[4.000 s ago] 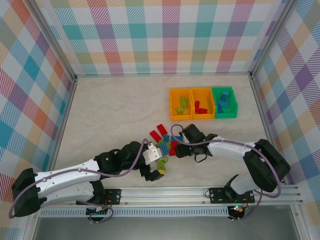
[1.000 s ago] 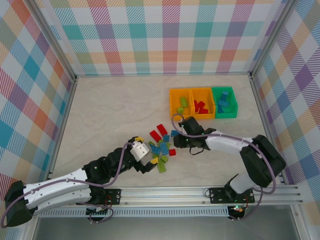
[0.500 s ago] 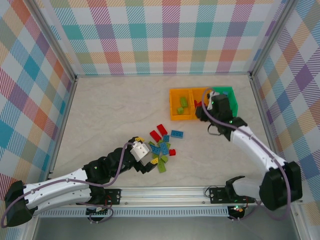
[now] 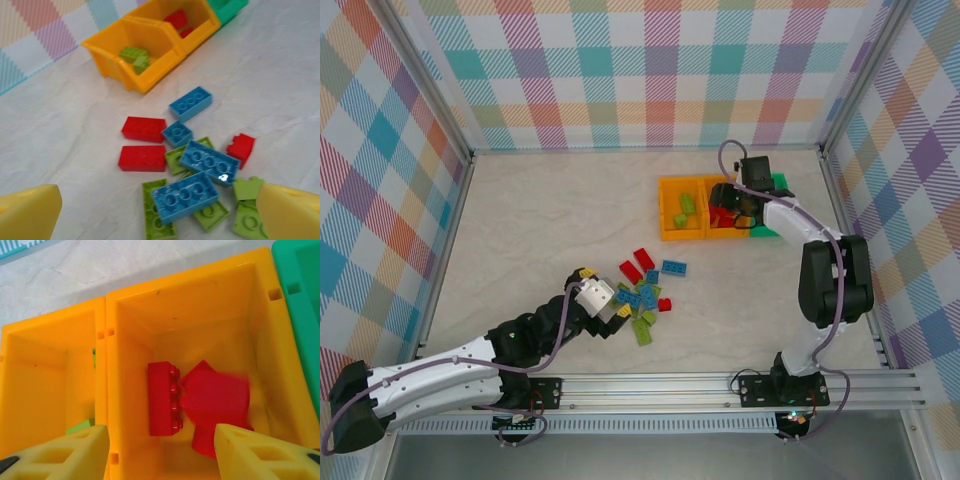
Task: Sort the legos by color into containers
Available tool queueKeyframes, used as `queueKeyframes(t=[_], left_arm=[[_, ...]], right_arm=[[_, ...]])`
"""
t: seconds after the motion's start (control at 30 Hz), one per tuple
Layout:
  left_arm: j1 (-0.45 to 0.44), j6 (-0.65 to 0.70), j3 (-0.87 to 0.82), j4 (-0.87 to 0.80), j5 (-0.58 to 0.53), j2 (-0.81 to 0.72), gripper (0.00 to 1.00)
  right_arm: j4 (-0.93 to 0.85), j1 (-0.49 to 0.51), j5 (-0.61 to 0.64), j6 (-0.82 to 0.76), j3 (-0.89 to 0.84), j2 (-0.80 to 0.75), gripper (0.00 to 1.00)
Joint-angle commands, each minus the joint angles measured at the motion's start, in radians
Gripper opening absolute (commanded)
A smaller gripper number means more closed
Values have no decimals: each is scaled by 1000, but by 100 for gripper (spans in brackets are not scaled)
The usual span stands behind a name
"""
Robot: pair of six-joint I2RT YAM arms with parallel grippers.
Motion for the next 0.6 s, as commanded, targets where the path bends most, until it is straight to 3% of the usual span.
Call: queueKeyframes(t=[0.0,0.17,0.33,0.47,0.57], left_arm=[[-4,-32,22,-5,-108,24,100],[23,-75,26,23,-129,78,100],[71,-130,44,12,-121,128,100],[84,-149,64,-30,-79,108,100],[84,-112,57,-36,-4,54,100]], right_arm=[[-6,-8,-64,31,-7,-93,59],[32,25,-194,80,-215,-336,62],[-17,193,-194,43,-426,-553,66],[-73,355,-141,-90,-486,-540,71],[-136,399,-81,-173,-452,-451,74]])
